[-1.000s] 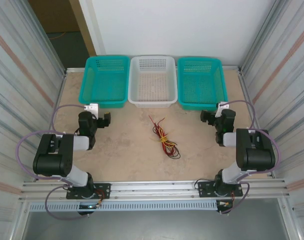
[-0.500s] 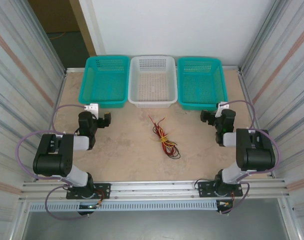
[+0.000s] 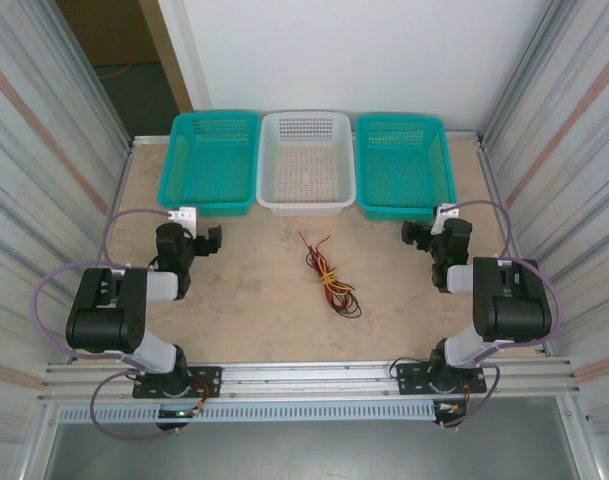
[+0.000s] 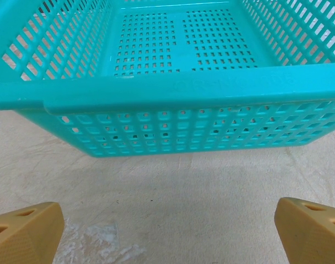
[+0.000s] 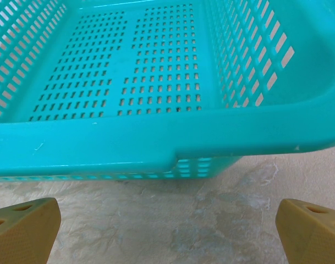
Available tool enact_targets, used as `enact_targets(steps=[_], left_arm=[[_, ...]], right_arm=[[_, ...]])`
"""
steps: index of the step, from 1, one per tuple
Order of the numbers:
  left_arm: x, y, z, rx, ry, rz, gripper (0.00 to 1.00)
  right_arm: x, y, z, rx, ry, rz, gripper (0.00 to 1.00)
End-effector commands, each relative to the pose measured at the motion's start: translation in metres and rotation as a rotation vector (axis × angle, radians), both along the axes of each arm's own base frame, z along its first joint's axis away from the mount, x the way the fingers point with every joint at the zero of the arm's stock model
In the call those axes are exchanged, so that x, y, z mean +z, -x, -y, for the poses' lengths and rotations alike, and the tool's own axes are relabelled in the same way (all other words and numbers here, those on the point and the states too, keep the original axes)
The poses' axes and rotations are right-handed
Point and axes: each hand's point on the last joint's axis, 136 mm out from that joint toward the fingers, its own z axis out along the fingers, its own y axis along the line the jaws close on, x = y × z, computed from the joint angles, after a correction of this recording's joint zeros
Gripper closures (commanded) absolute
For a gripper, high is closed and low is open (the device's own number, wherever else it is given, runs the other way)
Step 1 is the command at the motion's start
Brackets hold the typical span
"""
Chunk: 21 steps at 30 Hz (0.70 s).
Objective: Untangle the cables
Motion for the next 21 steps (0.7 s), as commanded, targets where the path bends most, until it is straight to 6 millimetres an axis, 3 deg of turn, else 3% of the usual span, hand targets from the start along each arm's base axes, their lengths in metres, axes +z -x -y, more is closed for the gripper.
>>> enact_targets(steps=[1,7,11,13,17,21], left_arm=[[0.01,-0.005,-0.002,-0.009,0.001,0.029,0.01],[0.023,-0.005,-0.008,0.037,-0.01,0.035,0.01],[0.031,0.003,-0.026,0.165,-0.024,-0.194,0.01],[0.024,0.019,-0.025,0.207,-0.009,-0.297,0.01],[0.05,0.049,-0.001,0.239,-0.102,-0.258,0.01],[0.053,0.085,0.03,0.225,0.053,-0.334,0.03]], right_arm=[[0.009,-0.002,-0.002,0.006,0.006,0.031,0.01],[0.023,-0.005,0.005,-0.064,0.051,-0.001,0.01],[0.026,-0.004,0.005,-0.085,0.031,-0.12,0.01],[0.03,0.009,-0.002,-0.086,0.055,-0.079,0.01],[0.037,0.048,0.03,-0.361,0.038,-0.172,0.01],[0.051,0.081,0.033,-0.446,0.095,-0.286,0.01]])
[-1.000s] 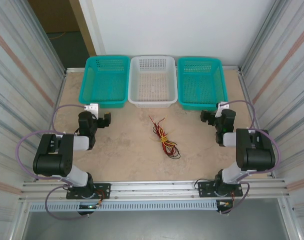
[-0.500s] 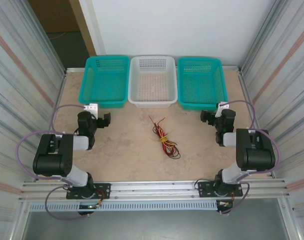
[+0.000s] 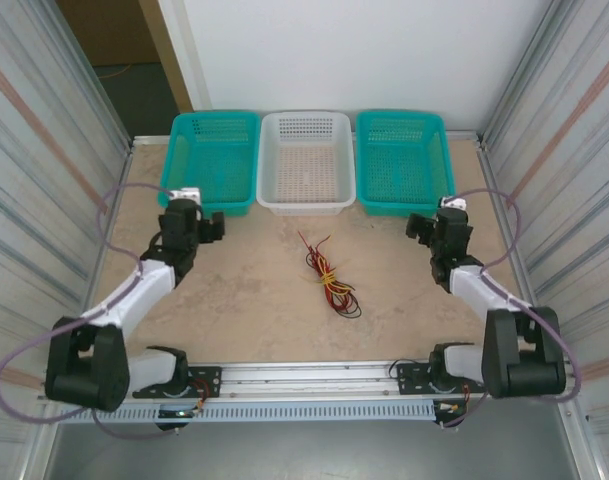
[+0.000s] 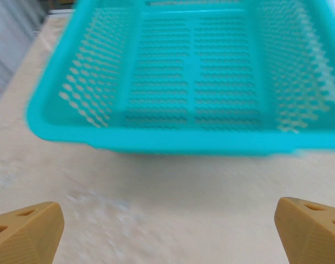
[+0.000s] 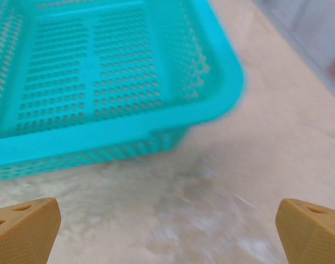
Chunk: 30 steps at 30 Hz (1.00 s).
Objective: Untangle the cables
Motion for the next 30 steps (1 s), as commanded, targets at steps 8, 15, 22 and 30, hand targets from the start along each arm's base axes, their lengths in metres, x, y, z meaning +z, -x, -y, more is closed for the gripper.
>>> enact_targets(steps=[8,15,22,30], left_arm=[[0.002,0.083,0.052,-0.026,0.229,-0.21,0.08],[0.021,0.078,0.095,-0.12,0.303,-0.236,0.11],[0.02,0.074,0.121,-0.162,0.415,-0.275,0.14],[0.007,0.081,0.136,-0.149,0.542,-0.346,0.15]], right_arm=[[0.03,0.08,-0.052,-0.014,-0.258,-0.208,0.01],[0.041,0.094,-0.128,0.126,-0.074,-0.282,0.01],[-0.023,0.12,-0.214,0.579,-0.098,-0.592,0.01],[-0.044,0.144,-0.259,0.864,-0.26,-0.712,0.07]])
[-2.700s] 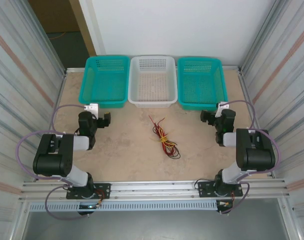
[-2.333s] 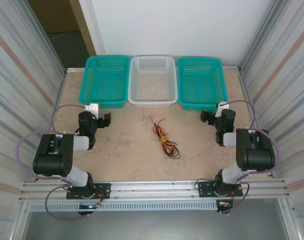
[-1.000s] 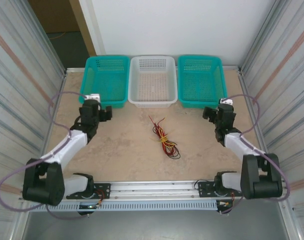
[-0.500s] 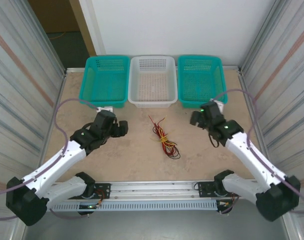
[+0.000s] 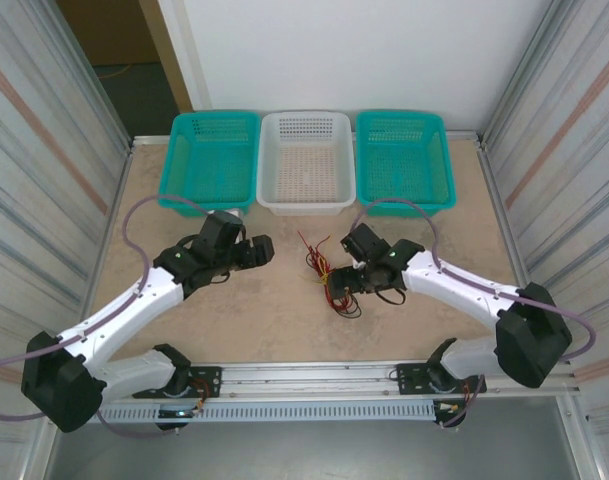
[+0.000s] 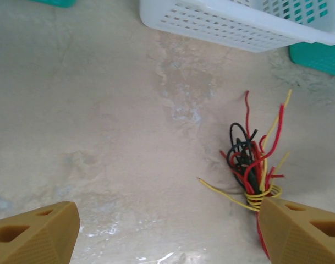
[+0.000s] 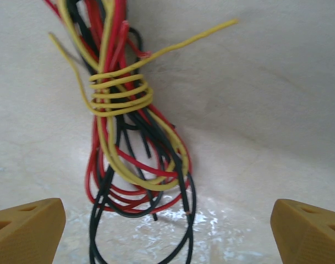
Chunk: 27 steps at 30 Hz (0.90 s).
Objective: Untangle the cables
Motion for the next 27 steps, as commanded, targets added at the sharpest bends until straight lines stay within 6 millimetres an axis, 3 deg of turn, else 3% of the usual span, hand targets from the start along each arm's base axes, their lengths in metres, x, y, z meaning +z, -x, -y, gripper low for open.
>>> enact_targets(steps=[1,7,15,20,25,27], left_arm=[[0.002,0.003,0.011,0.006,0.079,-0.026,0.15],[0.007,0.002,0.017,0.003,0.101,-0.031,0.15],[0.003,0.005,0.023,0.007,0.113,-0.05,0.16],[0.002,0.004,0.022,0.015,0.112,-0.05,0.17],[-0.001,0.003,0.023,0.028,0.116,-0.062,0.17],[0.0,0.002,0.026,0.02,0.116,-0.063,0.17]], right_arm=[[-0.005,0.007,-0.021,0.129,-0.074,-0.054,0.07],[-0.027,-0.004,-0.019,0.114,-0.046,-0.104,0.14],[-0.048,-0.008,-0.024,0.119,-0.024,-0.121,0.3],[-0.056,-0.009,-0.027,0.13,-0.013,-0.133,0.48],[-0.055,-0.008,-0.028,0.142,-0.01,-0.113,0.73],[-0.052,-0.009,-0.027,0.152,0.022,-0.068,0.77]])
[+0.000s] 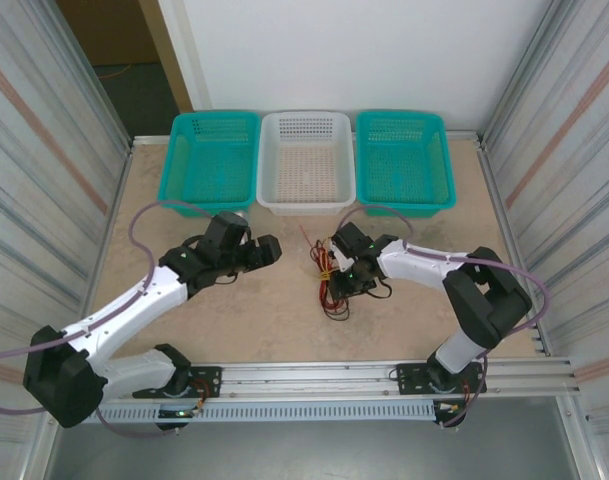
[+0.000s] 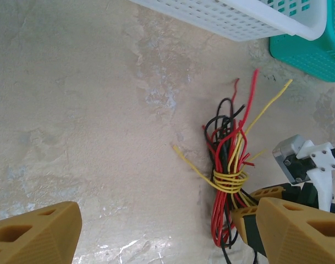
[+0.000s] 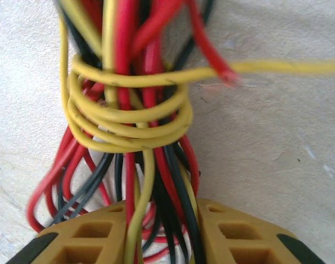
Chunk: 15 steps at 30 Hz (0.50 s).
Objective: Untangle the cables
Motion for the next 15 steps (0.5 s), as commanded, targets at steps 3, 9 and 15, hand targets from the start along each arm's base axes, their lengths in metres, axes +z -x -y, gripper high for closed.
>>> enact_targets(steps=[3,9,15], left_arm=[[0.01,-0.002,0.019,-0.044,-0.016,0.026,0.16],[0.019,-0.003,0.046,-0.065,0.064,-0.016,0.15],[0.037,-0.014,0.053,-0.018,0.178,0.0,0.14]], right_arm=[[0.025,-0.014,-0.002,0.042,0.081,0.211,0.83],[0.088,-0.031,-0.008,0.103,0.148,0.537,0.94],[0.129,-0.022,-0.029,0.157,0.03,0.63,1.0]])
